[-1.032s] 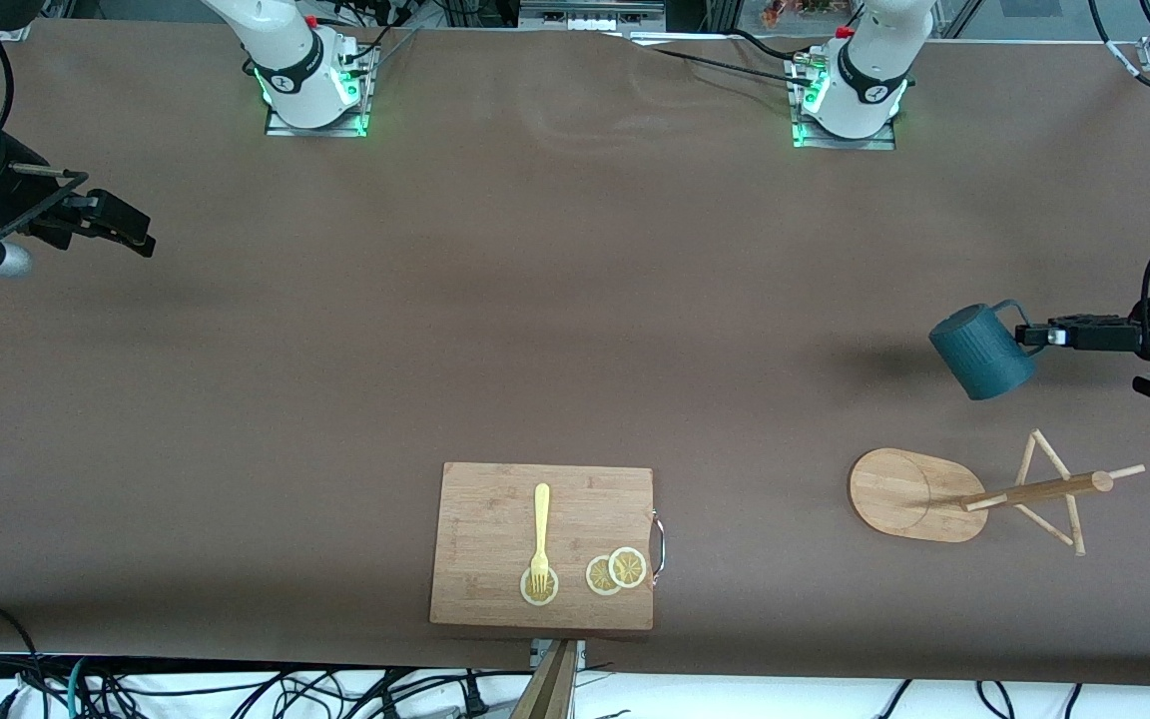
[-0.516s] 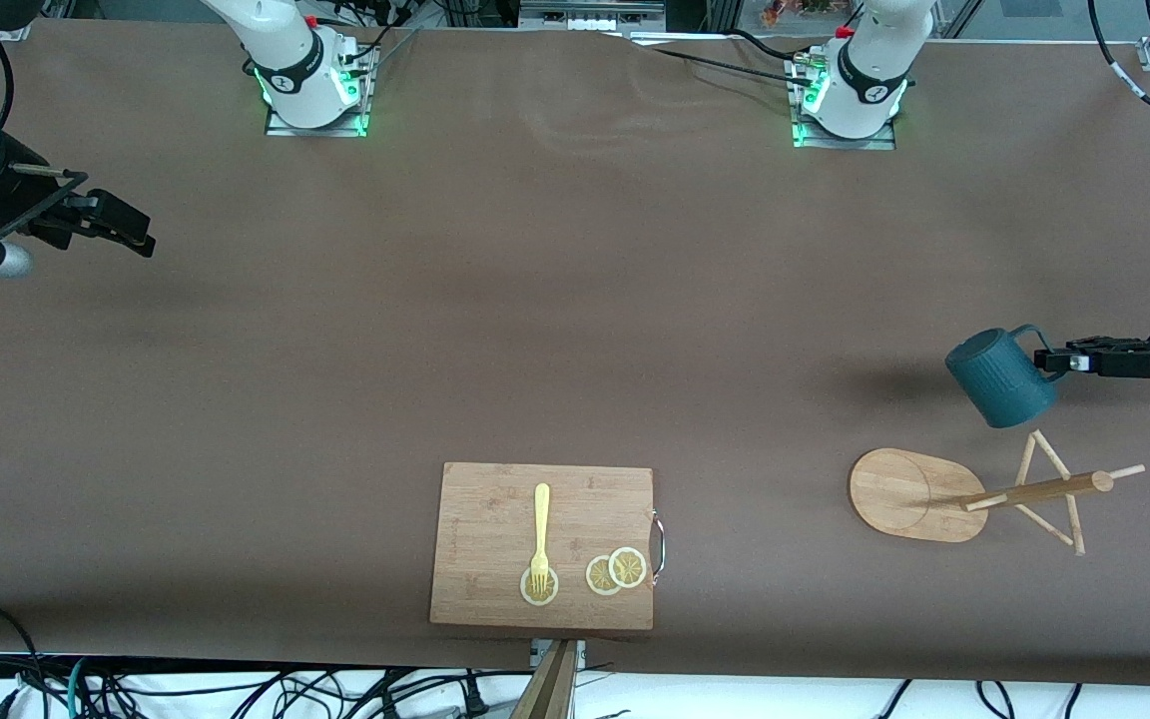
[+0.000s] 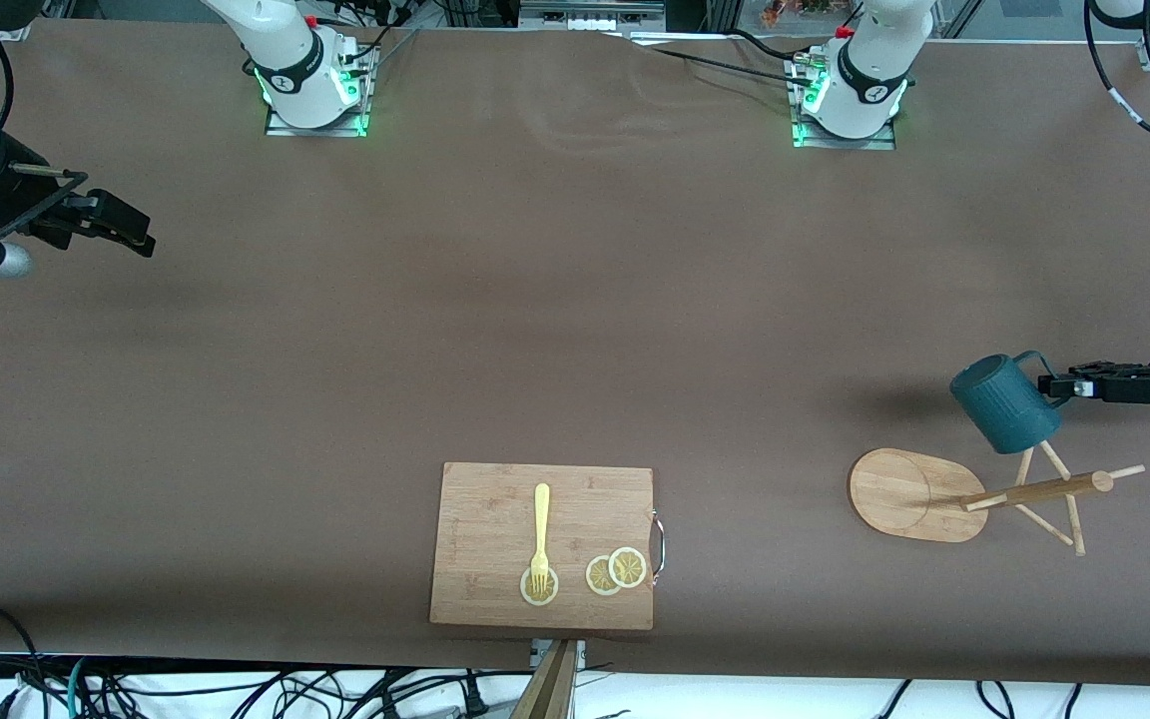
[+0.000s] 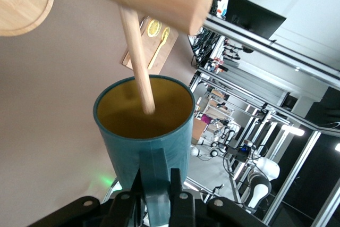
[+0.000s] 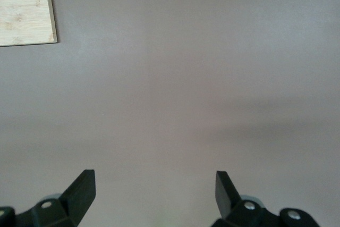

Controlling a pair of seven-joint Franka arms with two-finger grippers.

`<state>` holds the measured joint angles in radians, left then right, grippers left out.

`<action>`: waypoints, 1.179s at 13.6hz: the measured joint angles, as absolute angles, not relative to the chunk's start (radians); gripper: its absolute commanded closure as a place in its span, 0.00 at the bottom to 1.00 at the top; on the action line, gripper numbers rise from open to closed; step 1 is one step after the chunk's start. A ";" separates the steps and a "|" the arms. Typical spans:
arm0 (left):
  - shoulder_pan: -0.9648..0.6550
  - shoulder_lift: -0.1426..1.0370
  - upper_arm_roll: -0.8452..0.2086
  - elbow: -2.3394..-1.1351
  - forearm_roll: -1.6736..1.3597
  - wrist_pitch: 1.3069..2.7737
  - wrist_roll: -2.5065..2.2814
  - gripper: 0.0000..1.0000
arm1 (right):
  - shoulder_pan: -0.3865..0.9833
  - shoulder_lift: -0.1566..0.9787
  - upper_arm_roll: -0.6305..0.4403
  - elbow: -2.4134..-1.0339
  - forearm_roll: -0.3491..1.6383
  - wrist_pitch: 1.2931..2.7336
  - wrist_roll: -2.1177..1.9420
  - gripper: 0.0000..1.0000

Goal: Pass cup and hang on rack
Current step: 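Hang the mug handle onto a rack peg with the left gripper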

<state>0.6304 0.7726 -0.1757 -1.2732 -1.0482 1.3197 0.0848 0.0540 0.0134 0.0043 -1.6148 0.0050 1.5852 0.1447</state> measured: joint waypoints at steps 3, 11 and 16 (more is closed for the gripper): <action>0.644 0.818 -0.171 -1.238 -1.088 1.320 0.085 1.00 | 0.054 0.013 0.004 -1.615 0.005 1.585 0.145 0.00; 0.675 0.916 -0.170 -1.146 -1.141 1.319 0.085 1.00 | 0.054 0.013 0.004 -1.615 0.005 1.585 0.145 0.00; 0.681 0.942 -0.170 -1.116 -1.142 1.307 0.086 0.00 | 0.054 0.013 0.004 -1.615 0.005 1.585 0.145 0.00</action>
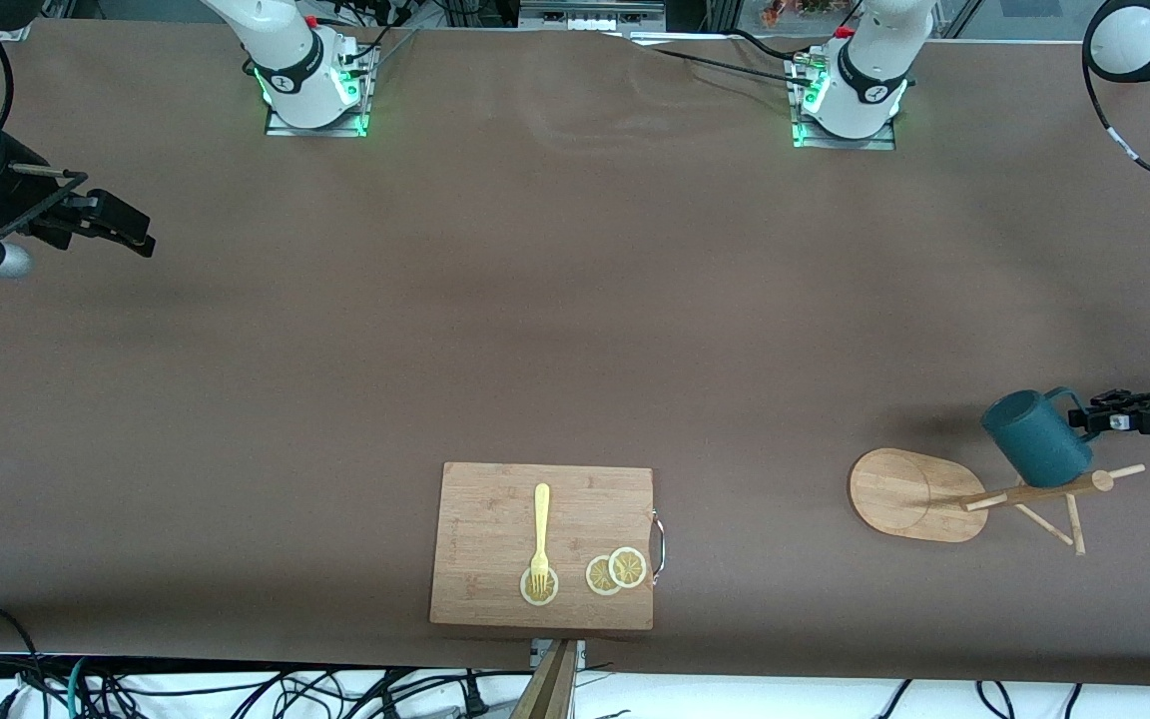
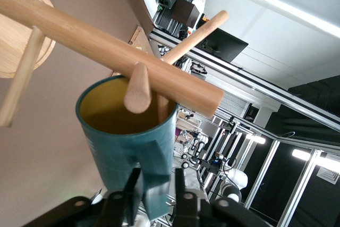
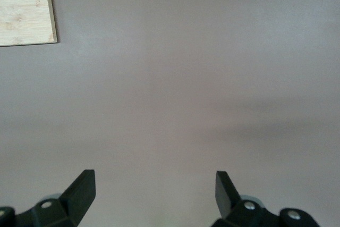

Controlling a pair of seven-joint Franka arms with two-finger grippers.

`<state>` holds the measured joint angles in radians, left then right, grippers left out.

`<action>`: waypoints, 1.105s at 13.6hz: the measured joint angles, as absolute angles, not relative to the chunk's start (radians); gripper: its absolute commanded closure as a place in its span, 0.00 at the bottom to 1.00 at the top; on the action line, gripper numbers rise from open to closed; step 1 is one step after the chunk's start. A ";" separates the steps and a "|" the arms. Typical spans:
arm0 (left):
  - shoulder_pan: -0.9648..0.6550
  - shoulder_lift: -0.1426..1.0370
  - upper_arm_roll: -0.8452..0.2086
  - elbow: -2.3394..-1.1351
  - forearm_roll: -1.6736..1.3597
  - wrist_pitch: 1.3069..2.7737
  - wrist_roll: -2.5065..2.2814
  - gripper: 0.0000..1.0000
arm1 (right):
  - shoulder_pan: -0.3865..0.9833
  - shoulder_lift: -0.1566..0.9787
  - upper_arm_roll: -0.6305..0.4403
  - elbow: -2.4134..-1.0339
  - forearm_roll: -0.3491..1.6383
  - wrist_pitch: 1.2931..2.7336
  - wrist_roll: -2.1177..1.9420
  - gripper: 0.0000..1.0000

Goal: Pass cup and hang on rack
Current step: 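Hang the mug handle onto a rack peg with the left gripper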

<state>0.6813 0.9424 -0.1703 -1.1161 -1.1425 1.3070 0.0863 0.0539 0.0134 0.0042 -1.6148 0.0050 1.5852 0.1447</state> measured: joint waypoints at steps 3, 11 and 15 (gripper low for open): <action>0.682 0.942 -0.170 -1.100 -1.142 1.301 0.087 0.00 | 0.054 0.013 0.004 -1.615 0.005 1.585 0.145 0.00; 0.645 0.823 -0.181 -0.970 -0.629 1.184 0.310 0.00 | 0.054 0.013 0.004 -1.615 0.005 1.585 0.145 0.00; 0.496 0.690 -0.184 -0.966 -0.308 1.216 0.373 0.00 | 0.054 0.013 0.004 -1.615 0.005 1.585 0.145 0.00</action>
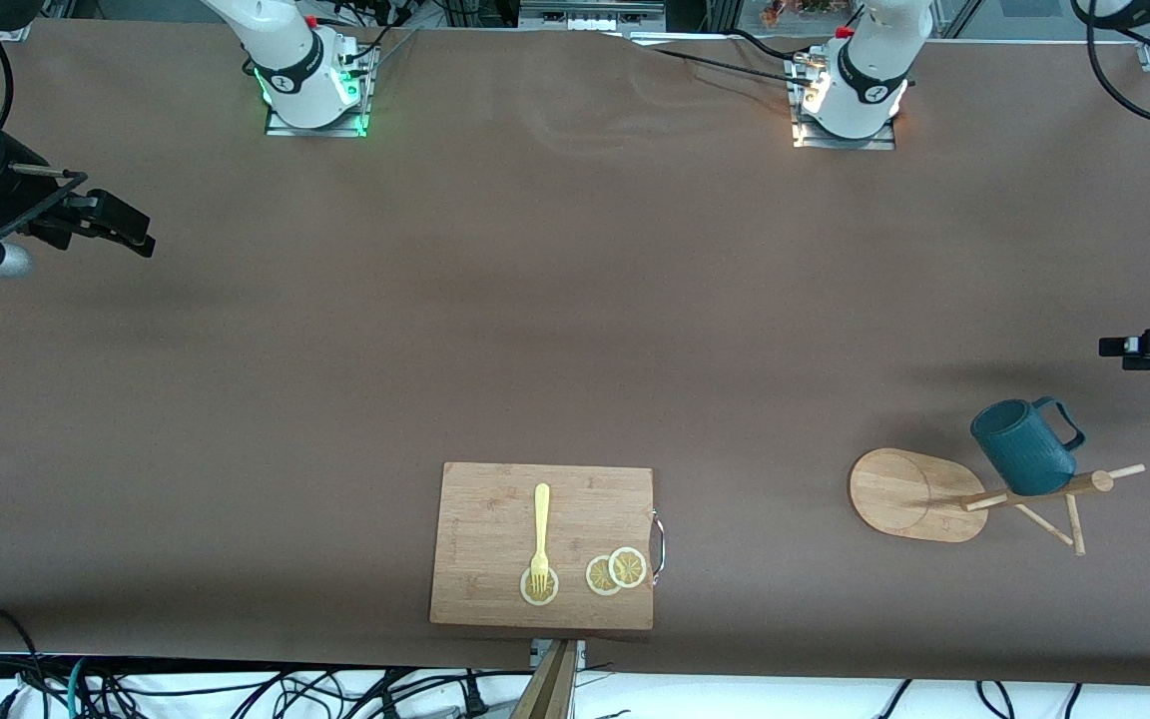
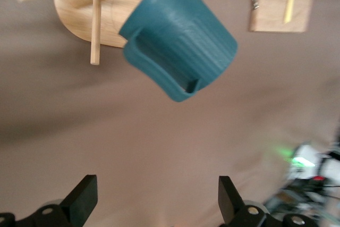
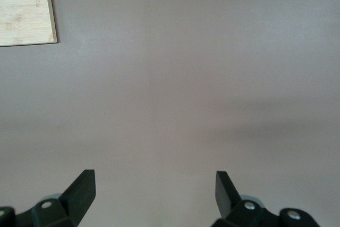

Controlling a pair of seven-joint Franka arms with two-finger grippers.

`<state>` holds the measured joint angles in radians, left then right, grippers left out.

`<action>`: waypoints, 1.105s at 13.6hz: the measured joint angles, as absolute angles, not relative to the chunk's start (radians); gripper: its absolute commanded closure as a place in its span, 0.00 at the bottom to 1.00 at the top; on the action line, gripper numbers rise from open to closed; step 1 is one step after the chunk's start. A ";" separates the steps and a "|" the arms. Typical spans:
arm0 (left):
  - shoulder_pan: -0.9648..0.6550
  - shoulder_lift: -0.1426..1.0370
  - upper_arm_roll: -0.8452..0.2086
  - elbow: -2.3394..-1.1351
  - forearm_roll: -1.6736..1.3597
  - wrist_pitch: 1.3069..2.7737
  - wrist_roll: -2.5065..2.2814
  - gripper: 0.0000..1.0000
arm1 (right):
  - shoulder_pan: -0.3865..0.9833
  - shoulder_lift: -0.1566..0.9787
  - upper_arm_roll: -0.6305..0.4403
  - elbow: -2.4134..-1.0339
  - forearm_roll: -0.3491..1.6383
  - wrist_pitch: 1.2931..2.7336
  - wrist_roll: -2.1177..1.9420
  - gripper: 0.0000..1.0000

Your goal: Pass cup and hang on rack

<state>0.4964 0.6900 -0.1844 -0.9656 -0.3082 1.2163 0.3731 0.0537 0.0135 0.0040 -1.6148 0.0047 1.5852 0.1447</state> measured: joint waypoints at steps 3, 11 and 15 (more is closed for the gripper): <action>0.366 0.609 -0.183 -0.966 -0.128 1.234 0.369 0.00 | 0.054 0.013 0.004 -1.615 0.005 1.585 0.145 0.00; 0.041 0.517 -0.190 -1.015 0.145 1.270 0.091 0.00 | 0.054 0.014 0.004 -1.615 0.005 1.585 0.145 0.00; 0.027 0.317 -0.208 -1.331 0.145 1.536 0.076 0.00 | 0.054 0.014 0.004 -1.615 0.005 1.585 0.145 0.00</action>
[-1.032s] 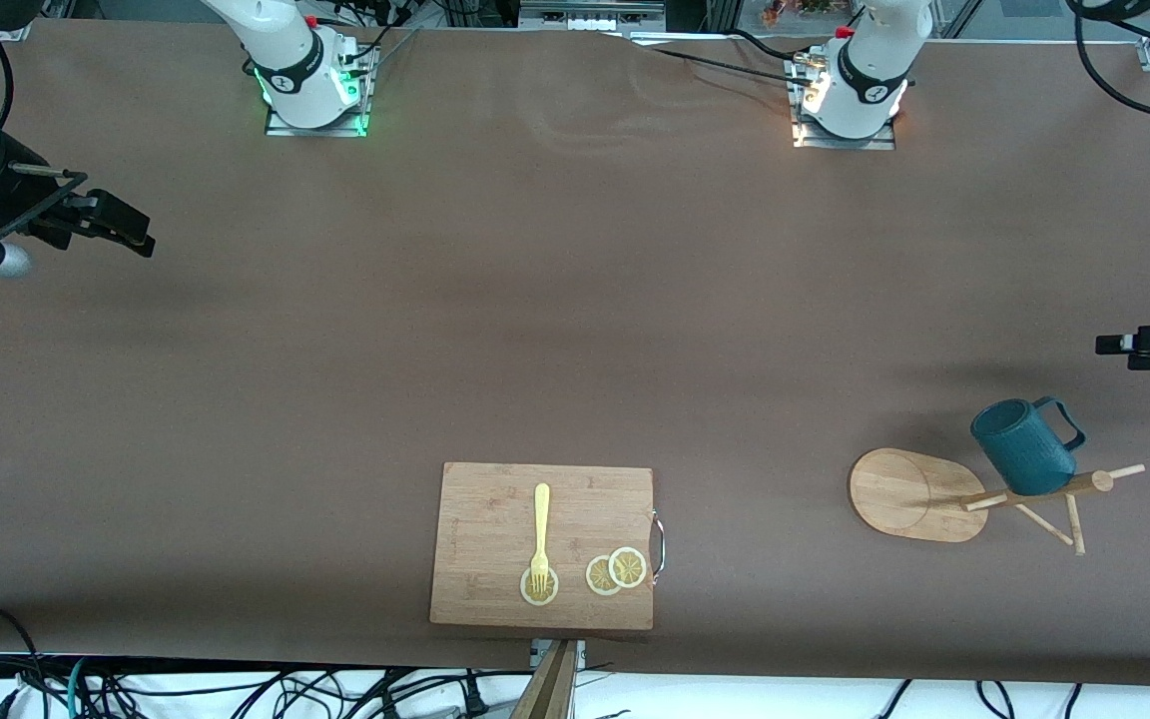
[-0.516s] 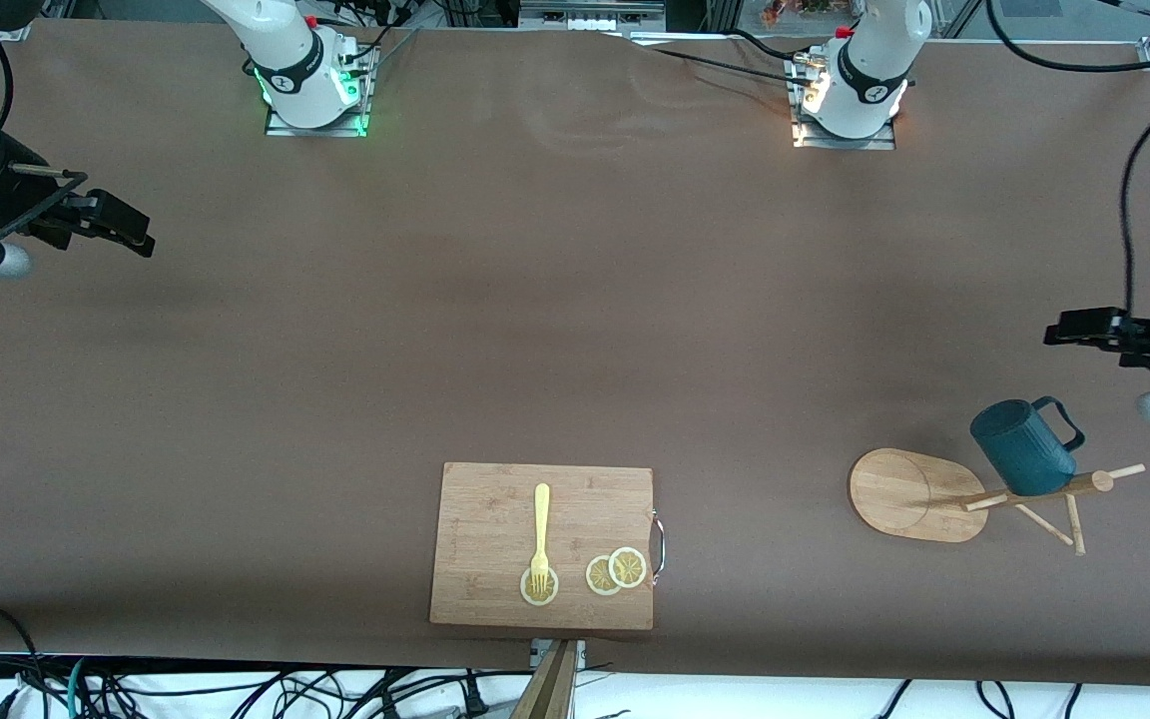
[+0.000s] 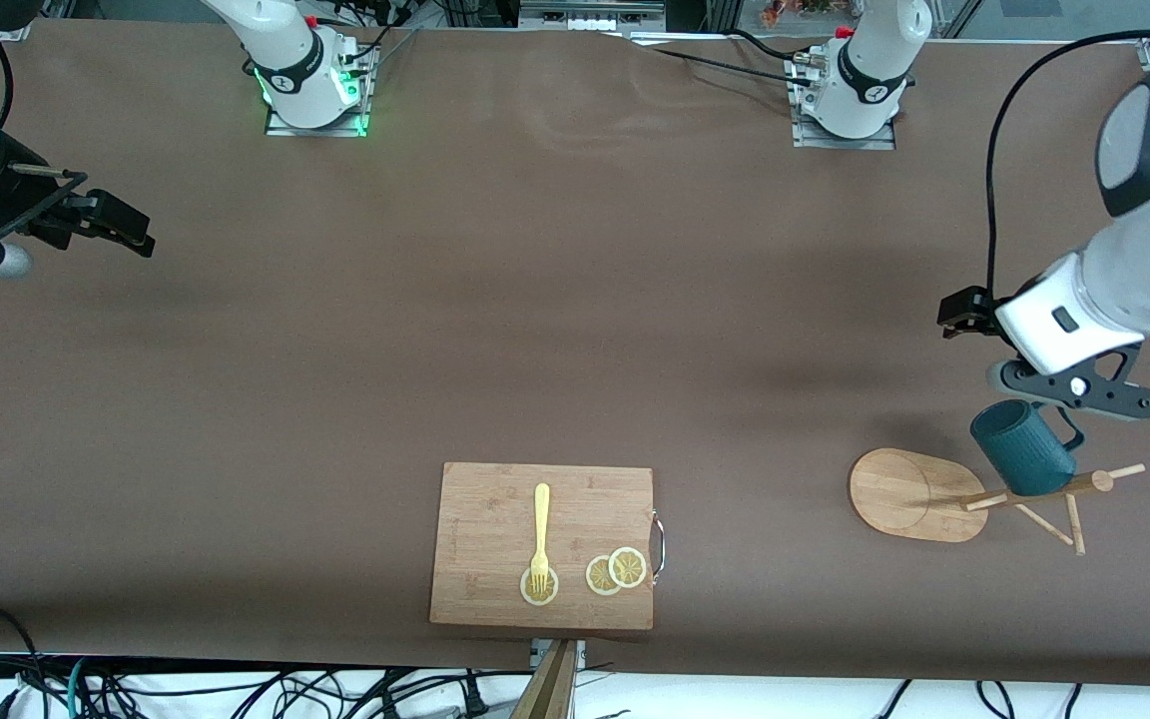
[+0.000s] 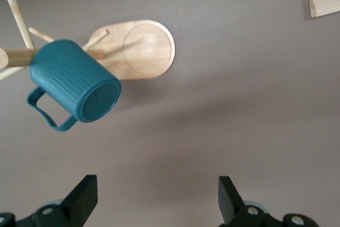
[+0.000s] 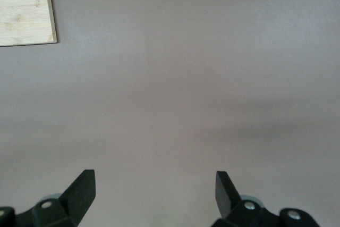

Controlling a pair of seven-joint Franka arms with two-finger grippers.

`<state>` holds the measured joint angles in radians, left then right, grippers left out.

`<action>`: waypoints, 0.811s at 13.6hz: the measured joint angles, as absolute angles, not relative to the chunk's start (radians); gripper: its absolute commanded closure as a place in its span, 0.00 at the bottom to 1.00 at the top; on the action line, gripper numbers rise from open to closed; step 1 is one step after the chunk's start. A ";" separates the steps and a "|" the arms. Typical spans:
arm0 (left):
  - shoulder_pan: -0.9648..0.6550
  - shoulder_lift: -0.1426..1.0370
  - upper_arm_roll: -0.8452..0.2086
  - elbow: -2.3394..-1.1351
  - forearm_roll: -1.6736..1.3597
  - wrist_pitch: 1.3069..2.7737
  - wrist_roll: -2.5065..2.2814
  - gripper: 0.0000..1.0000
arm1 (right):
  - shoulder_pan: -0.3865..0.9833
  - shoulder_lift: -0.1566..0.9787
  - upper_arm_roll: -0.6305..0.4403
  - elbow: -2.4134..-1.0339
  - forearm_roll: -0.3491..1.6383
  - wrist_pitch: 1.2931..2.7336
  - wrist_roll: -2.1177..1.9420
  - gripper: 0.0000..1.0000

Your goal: Pass cup and hang on rack

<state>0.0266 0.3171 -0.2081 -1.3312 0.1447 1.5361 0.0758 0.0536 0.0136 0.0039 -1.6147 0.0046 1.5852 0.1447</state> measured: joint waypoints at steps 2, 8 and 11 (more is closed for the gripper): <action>0.046 0.177 -0.208 -1.558 0.122 1.693 0.076 0.00 | 0.054 0.014 0.004 -1.615 0.005 1.585 0.145 0.00; 0.136 0.007 -0.199 -1.776 0.051 1.775 0.040 0.00 | 0.054 0.014 0.004 -1.615 0.005 1.585 0.145 0.00; 0.144 0.009 -0.197 -1.775 0.051 1.786 0.010 0.00 | 0.054 0.014 0.004 -1.615 0.005 1.585 0.145 0.00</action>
